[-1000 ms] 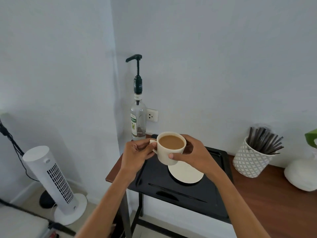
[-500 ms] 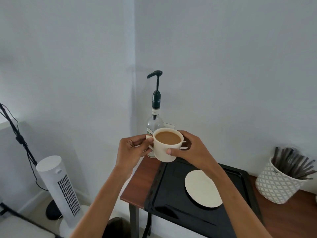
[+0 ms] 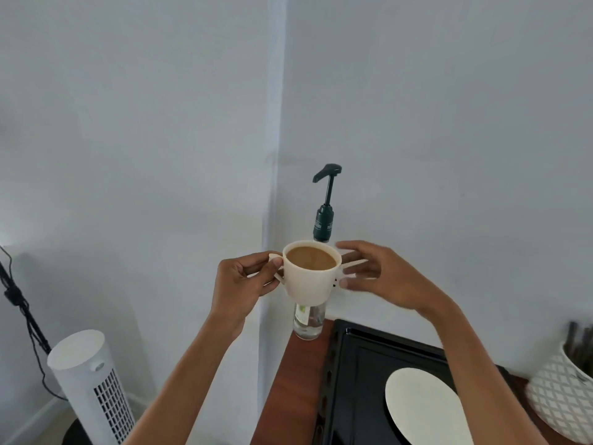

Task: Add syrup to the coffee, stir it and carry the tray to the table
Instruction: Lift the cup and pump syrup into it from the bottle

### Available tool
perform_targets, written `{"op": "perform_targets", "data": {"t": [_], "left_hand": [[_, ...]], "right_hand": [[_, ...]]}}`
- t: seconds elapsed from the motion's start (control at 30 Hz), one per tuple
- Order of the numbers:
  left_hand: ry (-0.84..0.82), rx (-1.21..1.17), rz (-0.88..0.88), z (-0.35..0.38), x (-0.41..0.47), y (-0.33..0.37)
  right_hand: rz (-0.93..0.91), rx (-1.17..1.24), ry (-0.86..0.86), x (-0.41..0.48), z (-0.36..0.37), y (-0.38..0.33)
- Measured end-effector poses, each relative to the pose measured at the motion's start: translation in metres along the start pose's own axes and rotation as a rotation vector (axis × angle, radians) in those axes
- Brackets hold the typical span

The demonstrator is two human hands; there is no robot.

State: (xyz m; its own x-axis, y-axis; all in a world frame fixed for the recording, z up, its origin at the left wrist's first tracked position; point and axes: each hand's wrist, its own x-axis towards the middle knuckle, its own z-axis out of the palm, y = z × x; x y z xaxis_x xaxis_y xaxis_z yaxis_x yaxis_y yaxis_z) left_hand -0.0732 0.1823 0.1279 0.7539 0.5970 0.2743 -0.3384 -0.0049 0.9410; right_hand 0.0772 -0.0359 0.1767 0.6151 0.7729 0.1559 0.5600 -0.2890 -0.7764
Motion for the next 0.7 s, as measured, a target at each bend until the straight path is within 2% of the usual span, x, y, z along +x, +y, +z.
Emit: {"op": "perform_targets", "data": {"t": [0.2,0.3,0.47,0.7], "left_hand": [[-0.032,-0.029,-0.013,-0.014,0.032,0.008],[-0.049,-0.023,-0.005,-0.017,0.044,0.010],[-0.093,-0.033,-0.006,-0.013,0.060,0.017],[-0.158,-0.042,-0.008,-0.006,0.075,0.030]], "right_hand": [[-0.056,-0.172,0.342,0.050,-0.050,-0.043],[-0.095,-0.217,0.417,0.081,-0.062,-0.069],[-0.052,-0.225,0.265,0.129,-0.062,-0.099],[0.140,-0.234,-0.022,0.166,-0.048,-0.117]]}}
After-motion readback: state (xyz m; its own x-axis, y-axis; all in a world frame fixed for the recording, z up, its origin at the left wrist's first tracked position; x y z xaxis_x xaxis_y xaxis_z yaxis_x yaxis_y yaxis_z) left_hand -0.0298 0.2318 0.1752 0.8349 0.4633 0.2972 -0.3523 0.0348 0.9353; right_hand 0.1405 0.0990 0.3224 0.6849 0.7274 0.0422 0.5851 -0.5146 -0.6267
